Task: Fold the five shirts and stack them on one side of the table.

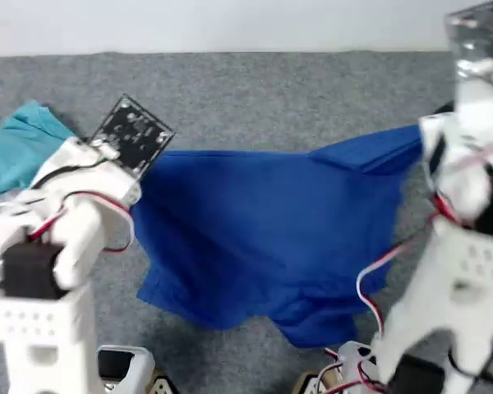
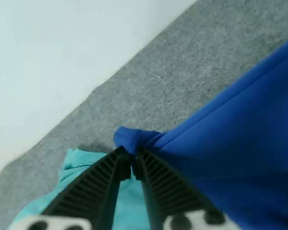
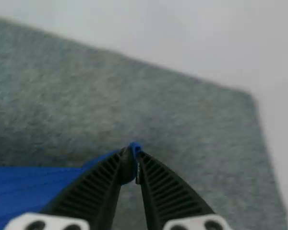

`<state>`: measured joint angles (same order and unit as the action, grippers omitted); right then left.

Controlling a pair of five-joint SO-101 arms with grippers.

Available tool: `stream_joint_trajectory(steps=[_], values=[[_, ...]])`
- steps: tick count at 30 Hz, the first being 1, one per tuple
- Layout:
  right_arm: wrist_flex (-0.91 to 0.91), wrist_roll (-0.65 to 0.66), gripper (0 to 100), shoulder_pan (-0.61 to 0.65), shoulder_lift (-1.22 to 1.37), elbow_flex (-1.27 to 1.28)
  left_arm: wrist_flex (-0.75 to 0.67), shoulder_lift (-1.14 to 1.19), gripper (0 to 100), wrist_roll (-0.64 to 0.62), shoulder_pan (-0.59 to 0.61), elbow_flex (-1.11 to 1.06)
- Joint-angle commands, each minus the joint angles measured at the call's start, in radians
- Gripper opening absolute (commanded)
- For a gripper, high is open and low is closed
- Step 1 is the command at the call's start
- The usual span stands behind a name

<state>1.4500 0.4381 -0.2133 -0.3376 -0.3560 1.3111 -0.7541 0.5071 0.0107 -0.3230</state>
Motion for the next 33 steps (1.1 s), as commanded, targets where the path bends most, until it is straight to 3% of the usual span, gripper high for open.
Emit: stream_joint_trajectory(steps=[1,8,19,26,29,33], values=[[-0.124,-0.058,0.9,0.031,0.051,0.084,-0.247,0.032,0,0.008,0.009,-0.185],[-0.366,-0.146,0.9,0.036,0.202,0.126,-0.448,0.347,0,-0.04,0.11,-0.101],[-0.71,-0.175,0.9,0.039,0.282,0.124,-0.446,0.767,0,-0.048,0.084,0.437],[-0.822,-0.069,0.8,0.004,0.318,0.124,-0.446,0.973,1,-0.046,0.031,0.676],[-0.84,-0.063,0.8,-0.002,0.346,0.124,-0.434,1.04,1,-0.044,0.029,0.725],[-0.754,-0.063,0.8,0.008,0.361,0.124,-0.299,1.08,1,-0.041,0.026,0.748]])
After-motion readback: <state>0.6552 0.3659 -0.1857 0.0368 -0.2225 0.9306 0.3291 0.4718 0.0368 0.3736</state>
